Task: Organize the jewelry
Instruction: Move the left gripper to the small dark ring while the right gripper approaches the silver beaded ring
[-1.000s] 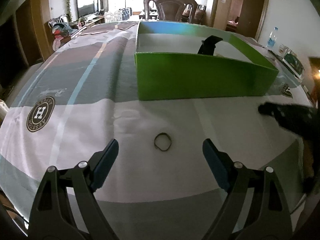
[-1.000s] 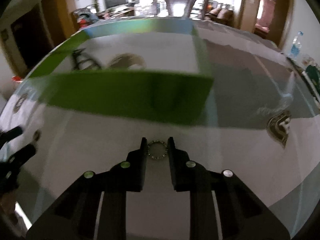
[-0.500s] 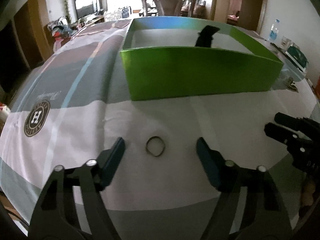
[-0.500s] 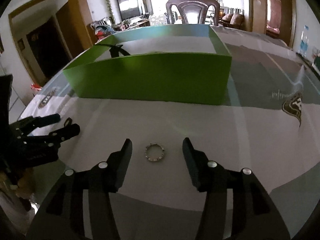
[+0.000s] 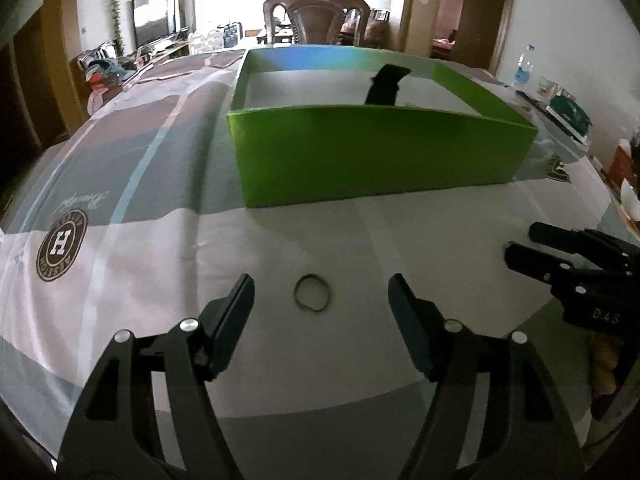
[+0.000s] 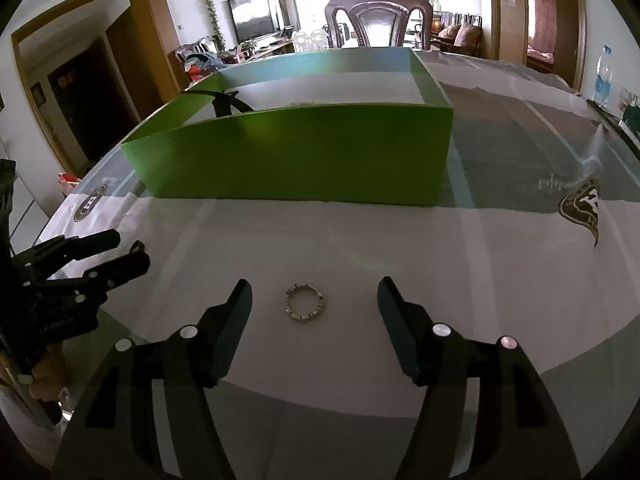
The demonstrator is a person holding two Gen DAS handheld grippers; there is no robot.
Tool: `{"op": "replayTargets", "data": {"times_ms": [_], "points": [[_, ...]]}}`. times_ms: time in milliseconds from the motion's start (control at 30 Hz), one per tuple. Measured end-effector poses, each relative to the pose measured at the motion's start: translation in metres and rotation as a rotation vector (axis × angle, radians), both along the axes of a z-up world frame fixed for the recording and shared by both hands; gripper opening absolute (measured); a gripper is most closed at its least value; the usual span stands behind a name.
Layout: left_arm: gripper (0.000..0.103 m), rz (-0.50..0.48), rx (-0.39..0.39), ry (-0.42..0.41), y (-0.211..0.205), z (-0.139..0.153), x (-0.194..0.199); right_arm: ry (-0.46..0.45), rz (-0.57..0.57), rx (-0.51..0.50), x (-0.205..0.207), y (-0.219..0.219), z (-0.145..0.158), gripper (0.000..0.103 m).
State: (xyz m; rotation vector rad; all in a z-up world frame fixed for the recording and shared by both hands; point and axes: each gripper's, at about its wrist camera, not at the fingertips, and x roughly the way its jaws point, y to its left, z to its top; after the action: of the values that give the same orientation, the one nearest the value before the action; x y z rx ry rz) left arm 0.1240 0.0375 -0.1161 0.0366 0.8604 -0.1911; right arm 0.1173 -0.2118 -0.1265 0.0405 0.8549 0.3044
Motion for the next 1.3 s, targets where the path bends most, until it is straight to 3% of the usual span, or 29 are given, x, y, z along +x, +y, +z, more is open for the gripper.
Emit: {"op": "replayTargets", "data": {"times_ms": [167, 267, 333, 467, 700, 933, 1100, 1300], "points": [[0.069, 0.046, 0.059, 0.009, -0.004, -0.004, 0.006, 0.001, -0.005, 0.006, -0.001, -0.003, 0.0, 0.064], [0.053, 0.038, 0.029, -0.005, -0.003, -0.002, 0.006, 0.001, -0.007, 0.006, -0.001, -0.003, 0.0, 0.064], [0.053, -0.007, -0.012, -0.009, -0.004, -0.001, 0.003, 0.001, -0.008, 0.007, -0.001, -0.003, 0.0, 0.064], [0.061, -0.043, -0.001, -0.032, -0.009, 0.001, -0.002, 0.001, -0.008, 0.01, -0.001, -0.003, 0.0, 0.064], [0.066, 0.024, 0.0, 0.007, -0.001, -0.003, 0.006, 0.001, -0.008, 0.01, -0.001, -0.003, 0.0, 0.064], [0.066, -0.138, 0.009, 0.006, -0.018, -0.003, -0.003, 0.002, -0.005, 0.011, -0.001, -0.003, 0.0, 0.066], [0.066, -0.123, -0.016, 0.009, -0.014, -0.003, -0.003, 0.002, -0.006, 0.012, -0.001, -0.002, 0.0, 0.066], [0.07, -0.075, 0.02, 0.009, -0.014, -0.004, 0.0, -0.016, 0.029, 0.014, -0.004, 0.001, 0.004, 0.066]]}}
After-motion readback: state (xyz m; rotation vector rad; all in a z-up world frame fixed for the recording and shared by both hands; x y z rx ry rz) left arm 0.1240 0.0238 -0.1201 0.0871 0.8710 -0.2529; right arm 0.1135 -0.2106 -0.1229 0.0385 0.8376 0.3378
